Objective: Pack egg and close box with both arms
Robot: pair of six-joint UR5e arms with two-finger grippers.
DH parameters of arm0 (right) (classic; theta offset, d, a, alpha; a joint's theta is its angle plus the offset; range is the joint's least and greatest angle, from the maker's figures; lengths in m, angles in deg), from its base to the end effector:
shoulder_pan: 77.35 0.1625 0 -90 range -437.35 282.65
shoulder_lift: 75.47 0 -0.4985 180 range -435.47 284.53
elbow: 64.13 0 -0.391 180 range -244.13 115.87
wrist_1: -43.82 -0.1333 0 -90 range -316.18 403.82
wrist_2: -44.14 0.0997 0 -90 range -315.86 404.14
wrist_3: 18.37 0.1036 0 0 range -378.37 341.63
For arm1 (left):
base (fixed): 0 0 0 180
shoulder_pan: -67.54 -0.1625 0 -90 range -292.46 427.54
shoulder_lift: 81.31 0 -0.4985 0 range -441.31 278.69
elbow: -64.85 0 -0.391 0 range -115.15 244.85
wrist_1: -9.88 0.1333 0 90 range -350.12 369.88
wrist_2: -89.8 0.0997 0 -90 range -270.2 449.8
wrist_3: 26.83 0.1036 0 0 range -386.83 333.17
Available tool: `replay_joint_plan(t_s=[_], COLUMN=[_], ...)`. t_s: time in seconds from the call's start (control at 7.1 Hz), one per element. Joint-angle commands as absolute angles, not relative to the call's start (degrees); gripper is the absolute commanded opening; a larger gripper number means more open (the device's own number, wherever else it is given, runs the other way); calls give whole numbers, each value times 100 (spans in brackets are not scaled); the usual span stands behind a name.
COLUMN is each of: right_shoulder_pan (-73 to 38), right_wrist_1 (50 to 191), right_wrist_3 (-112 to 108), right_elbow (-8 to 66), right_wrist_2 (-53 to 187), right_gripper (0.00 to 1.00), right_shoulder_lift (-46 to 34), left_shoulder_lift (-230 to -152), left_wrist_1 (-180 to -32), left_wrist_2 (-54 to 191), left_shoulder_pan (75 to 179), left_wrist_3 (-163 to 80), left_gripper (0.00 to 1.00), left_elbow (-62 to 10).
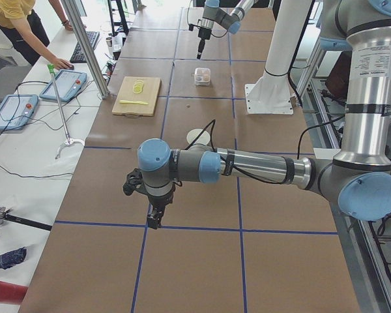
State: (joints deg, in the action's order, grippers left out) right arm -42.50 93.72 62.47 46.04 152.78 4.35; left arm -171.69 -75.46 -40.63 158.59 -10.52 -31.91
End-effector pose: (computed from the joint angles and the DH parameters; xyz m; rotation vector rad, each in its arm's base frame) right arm -0.3952 -0.3973 0.3945 0.1939 -1.2352 0.1886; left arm -0.0752 -0.4930 0.6869 0.1479 0.6934 0.2704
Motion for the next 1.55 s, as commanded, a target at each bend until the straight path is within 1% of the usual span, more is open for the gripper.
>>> replay_joint_plan(t_s=[0.0, 0.14, 0.28, 0.42, 0.56, 0.7, 0.99, 1.13, 1.27, 1.41], right_shoulder_pan=[-3729, -3579, -3247, -2635, -1837, -1124, 161, 575, 762, 869], right_wrist_1=[11689, 12512, 12607, 12608, 12617, 12834, 13475, 13765, 13821, 13708], right_wrist_3=[5560, 4458, 3638, 2925, 1664, 599, -1617, -2001, -2013, -2022], right_elbow=[4730, 4801, 4836, 4802, 4741, 4523, 3934, 3862, 3835, 3835], right_wrist_2=[15611, 15603, 15672, 16178, 16757, 17076, 17411, 17422, 17405, 17396], right_gripper=[100, 100, 100, 100, 100, 100, 100, 100, 100, 100], right_shoulder_lift=[50, -23, 220, 614, 1062, 1258, 1339, 1391, 1757, 1926], left_shoulder_lift=[-17175, -17184, -17175, -17184, -17201, -17280, -17263, -17211, -17106, -17001], left_wrist_1=[-7546, -7555, -7555, -7555, -7537, -7511, -7511, -7519, -7502, -7528], left_wrist_2=[-4063, -4063, -4063, -4055, -4046, -4028, -4011, -4037, -4063, -4055], left_shoulder_pan=[15859, 15859, 15859, 15859, 15859, 15859, 15850, 15859, 15876, 15877], left_wrist_3=[-1048, -1048, -1048, -1048, -1057, -1057, -1048, -1048, -1022, -1022], left_gripper=[100, 100, 100, 100, 100, 100, 100, 100, 100, 100], left_elbow=[-3192, -3183, -3148, -3131, -3139, -3096, -3026, -3034, -3060, -3104])
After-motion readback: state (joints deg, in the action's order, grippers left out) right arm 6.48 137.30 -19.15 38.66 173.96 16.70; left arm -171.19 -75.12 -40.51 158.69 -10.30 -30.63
